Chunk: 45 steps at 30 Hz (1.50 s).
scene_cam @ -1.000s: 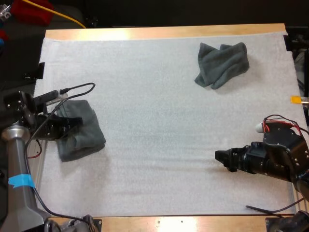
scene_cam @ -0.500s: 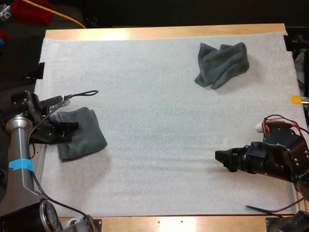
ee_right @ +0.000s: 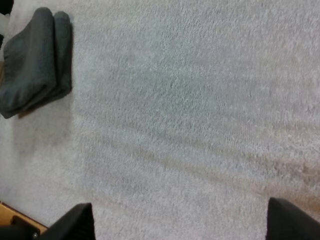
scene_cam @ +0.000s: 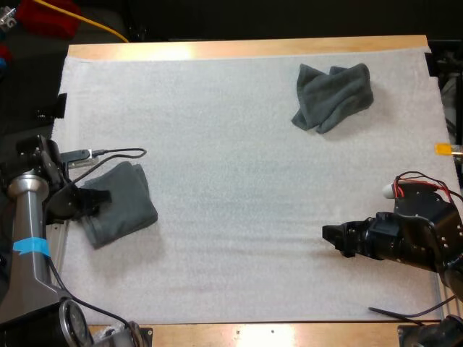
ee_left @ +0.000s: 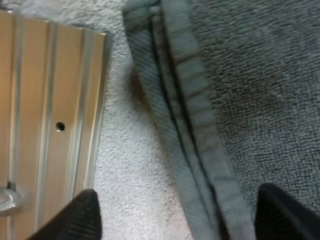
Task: Pick towel from pile, fold and stack
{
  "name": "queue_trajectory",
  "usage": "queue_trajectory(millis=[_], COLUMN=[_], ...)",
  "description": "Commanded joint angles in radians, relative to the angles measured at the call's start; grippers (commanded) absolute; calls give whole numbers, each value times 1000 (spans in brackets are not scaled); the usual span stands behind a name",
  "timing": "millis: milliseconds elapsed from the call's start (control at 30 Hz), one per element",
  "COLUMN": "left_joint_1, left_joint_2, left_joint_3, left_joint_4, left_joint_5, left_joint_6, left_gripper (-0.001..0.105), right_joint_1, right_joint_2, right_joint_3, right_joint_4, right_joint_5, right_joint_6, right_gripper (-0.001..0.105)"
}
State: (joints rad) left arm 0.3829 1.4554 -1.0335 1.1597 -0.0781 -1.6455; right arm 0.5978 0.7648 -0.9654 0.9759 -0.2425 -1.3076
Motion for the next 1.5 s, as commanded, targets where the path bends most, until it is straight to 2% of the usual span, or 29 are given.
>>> queue_trajectory(millis=[0, 67, 233, 333, 600, 733, 967, 1133, 1233, 1467], left_joint_1=[-1, -4, -4, -4, -4, -12, -143, -272, -326, -422], left_joint_2=[-4, -8, -49, -81, -202, -278, -346, -376, -395, -446], left_joint_3=[-13, -25, -53, -60, -59, -59, -59, -60, -60, -60], left_joint_4=[10, 14, 11, 7, 5, 5, 5, -13, -13, -13], left_joint_5=[-23, -16, 78, 160, 217, 295, 296, 291, 288, 268], left_joint_6=[-11, -12, -10, -10, -10, -10, -10, -17, -40, -63], left_gripper=[58, 60, 69, 69, 69, 69, 69, 69, 69, 69], right_joint_1=[1, 1, 1, 1, 1, 1, 1, 1, -1, -1], right_joint_2=[-6, -6, -6, -6, -6, -6, -6, 6, 22, 88], right_joint_3=[-3, -3, -3, -3, -3, -3, -3, -3, -3, -3], right_joint_4=[-6, -6, -6, -6, -6, -6, -6, -6, -6, -6], right_joint_5=[-8, -8, -8, -8, -8, -8, 6, 118, 160, 228], right_joint_6=[-16, -21, -21, -21, -43, -43, -65, -77, -123, -157], right_gripper=[67, 67, 67, 67, 67, 67, 67, 67, 67, 67])
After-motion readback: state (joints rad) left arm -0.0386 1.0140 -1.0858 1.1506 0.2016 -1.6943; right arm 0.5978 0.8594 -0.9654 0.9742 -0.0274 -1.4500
